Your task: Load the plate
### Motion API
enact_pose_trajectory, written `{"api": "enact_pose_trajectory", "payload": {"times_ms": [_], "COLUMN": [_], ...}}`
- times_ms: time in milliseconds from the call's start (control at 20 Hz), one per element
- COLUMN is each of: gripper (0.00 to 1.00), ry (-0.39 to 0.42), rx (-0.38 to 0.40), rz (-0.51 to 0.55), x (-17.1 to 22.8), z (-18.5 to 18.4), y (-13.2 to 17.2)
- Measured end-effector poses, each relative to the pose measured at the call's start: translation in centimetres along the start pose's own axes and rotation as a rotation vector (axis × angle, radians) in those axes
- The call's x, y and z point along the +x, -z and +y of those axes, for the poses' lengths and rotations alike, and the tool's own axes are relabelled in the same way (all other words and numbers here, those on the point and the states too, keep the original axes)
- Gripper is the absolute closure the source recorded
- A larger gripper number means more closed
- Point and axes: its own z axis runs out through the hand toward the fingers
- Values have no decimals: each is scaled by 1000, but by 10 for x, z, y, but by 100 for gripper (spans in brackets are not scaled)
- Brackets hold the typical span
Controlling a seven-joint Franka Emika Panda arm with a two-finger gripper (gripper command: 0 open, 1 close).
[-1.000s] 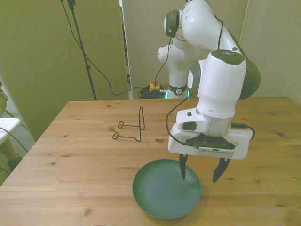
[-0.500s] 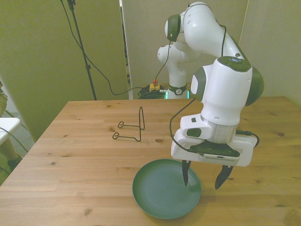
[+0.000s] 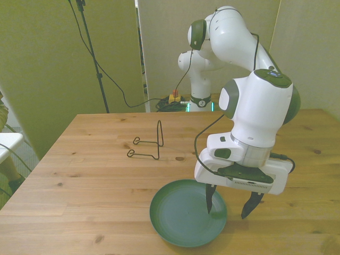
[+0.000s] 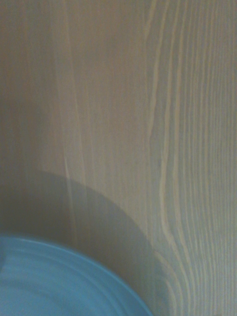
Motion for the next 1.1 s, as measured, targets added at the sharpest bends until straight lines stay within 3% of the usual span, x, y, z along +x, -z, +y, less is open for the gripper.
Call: {"api": "enact_pose_trajectory", "payload": {"times_ms": [150, 200, 1100], "gripper": [0, 100, 100], "ry": [-17, -23, -58], "rx": [-5, -8, -40], "rz": [2, 2, -9], "x": [-1, -1, 5], "z": [0, 0, 8], "y": [0, 0, -3]}}
